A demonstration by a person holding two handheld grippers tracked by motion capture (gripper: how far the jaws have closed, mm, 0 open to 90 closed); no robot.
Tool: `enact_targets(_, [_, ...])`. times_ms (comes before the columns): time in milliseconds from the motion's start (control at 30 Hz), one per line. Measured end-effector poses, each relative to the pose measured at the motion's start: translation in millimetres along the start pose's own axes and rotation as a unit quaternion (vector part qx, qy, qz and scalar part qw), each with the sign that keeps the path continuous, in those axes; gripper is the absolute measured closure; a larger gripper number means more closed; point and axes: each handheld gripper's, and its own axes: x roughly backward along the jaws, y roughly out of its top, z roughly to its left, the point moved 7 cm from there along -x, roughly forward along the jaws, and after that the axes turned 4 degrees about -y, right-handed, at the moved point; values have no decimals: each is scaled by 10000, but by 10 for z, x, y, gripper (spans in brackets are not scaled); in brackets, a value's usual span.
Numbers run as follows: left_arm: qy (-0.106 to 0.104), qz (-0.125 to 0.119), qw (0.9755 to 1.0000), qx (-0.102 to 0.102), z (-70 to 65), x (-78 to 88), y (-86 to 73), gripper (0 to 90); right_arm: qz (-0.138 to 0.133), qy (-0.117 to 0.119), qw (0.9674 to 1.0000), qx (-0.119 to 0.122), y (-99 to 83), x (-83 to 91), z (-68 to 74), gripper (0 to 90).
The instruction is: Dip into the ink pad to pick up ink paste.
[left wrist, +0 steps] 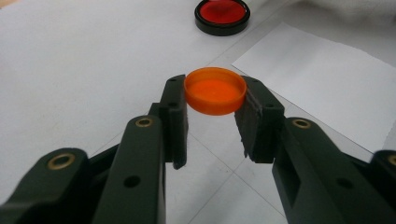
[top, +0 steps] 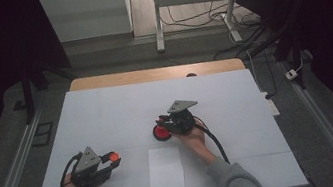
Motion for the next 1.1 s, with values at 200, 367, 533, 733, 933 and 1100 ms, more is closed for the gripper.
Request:
enact_targets(200, [7, -7, 10000, 6, -1, 1, 1, 649, 186, 22, 9998, 80, -58, -41, 11, 734])
enact_targets(367, [2, 0, 10000, 3, -9, 0, 2, 649, 264, -14, 9994, 225, -115, -72, 26, 736])
enact_targets(533, [-1, 6, 10000, -5, -19, -3, 3, 649, 252, -54, 9994, 244, -122, -74, 32, 737])
enact_targets(733, [1, -15, 10000, 1, -22, 2, 8, 649, 213, 9, 9996, 171, -139, -68, 17, 737])
enact_targets(933, [5, -13, 10000, 8, -14, 9, 3, 649, 107, 84, 9999, 56, -154, -67, 4, 737])
enact_targets(1100, [26, -25, 10000, 14, -7, 12, 3, 649, 95, 66, 9999, 79, -157, -68, 6, 737])
